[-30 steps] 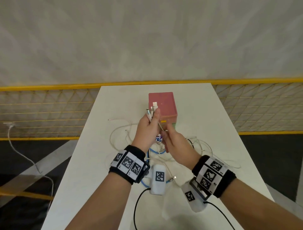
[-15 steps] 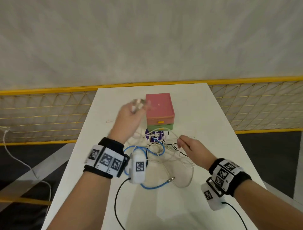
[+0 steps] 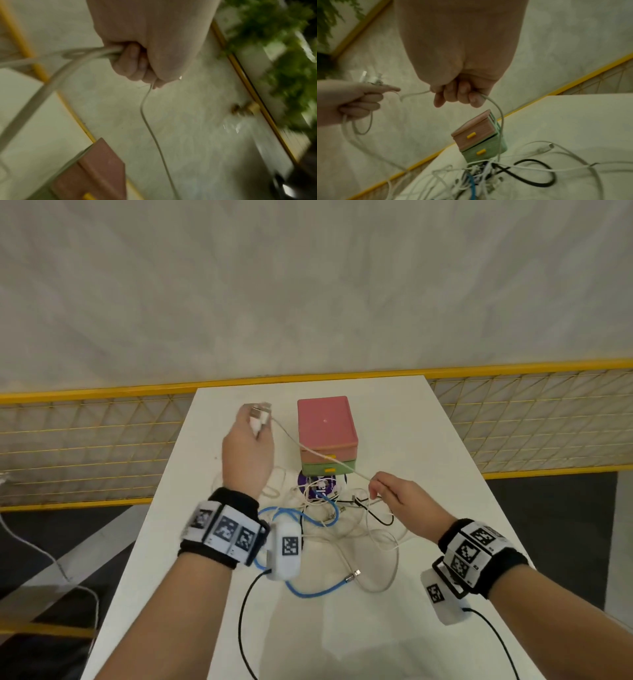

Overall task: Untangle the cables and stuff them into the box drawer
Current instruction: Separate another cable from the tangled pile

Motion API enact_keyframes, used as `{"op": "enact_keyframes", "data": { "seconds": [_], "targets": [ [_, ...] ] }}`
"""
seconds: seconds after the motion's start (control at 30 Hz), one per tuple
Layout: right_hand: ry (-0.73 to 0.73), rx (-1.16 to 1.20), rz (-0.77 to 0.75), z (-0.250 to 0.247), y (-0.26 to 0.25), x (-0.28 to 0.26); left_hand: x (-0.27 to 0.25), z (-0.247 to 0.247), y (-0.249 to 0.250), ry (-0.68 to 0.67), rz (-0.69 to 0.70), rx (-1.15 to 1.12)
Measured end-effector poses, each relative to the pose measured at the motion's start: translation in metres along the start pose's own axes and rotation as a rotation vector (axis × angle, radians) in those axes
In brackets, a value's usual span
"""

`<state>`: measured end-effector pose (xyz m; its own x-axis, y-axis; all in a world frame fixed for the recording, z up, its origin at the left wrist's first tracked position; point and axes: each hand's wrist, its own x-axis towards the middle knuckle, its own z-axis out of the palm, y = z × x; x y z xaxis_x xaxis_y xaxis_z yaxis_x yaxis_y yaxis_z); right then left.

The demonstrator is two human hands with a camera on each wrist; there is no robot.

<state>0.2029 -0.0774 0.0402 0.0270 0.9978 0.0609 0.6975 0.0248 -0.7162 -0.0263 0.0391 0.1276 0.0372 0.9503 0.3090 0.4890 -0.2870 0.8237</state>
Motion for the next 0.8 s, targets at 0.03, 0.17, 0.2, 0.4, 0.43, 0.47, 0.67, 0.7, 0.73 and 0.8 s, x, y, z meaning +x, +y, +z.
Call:
{"op": "enact_keyframes", "data": {
  "seconds": [0.03,0.17,0.2,0.4,0.43,0.47,0.67,0.7,0.73,0.8],
  "targets": [
    [-0.004,0.003,-0.015,0.001,-0.005,0.001,-0.009,0.008,-0.001,-0.081,0.079,0.007],
    [0.005,0.039,-0.105,-0.002,-0.035,0.009,-0.052,0.043,-0.002,-0.608,0.231,0.072],
    [0.004,0.051,-0.127,-0.004,-0.041,0.01,-0.058,0.048,-0.002,-0.654,0.212,0.076],
    [-0.027,0.047,-0.118,0.002,-0.02,0.009,-0.033,0.028,-0.002,-0.41,0.196,0.036],
    [-0.035,0.026,-0.106,0.005,-0.014,0.009,-0.027,0.024,-0.006,-0.342,0.221,0.043],
    [-0.044,0.012,-0.096,0.007,-0.012,0.01,-0.024,0.023,-0.012,-0.276,0.232,0.055],
    [-0.041,0.033,-0.109,0.012,-0.027,0.026,-0.038,0.028,-0.02,-0.152,0.151,0.066],
    [-0.045,0.034,-0.139,0.011,-0.034,0.028,-0.042,0.03,-0.02,-0.24,0.199,0.104],
    [-0.045,0.049,-0.178,0.01,-0.04,0.029,-0.047,0.032,-0.016,-0.347,0.236,0.144],
    [-0.026,0.12,-0.256,0.01,-0.051,0.033,-0.051,0.035,-0.012,-0.488,0.242,0.184]
  ]
}}
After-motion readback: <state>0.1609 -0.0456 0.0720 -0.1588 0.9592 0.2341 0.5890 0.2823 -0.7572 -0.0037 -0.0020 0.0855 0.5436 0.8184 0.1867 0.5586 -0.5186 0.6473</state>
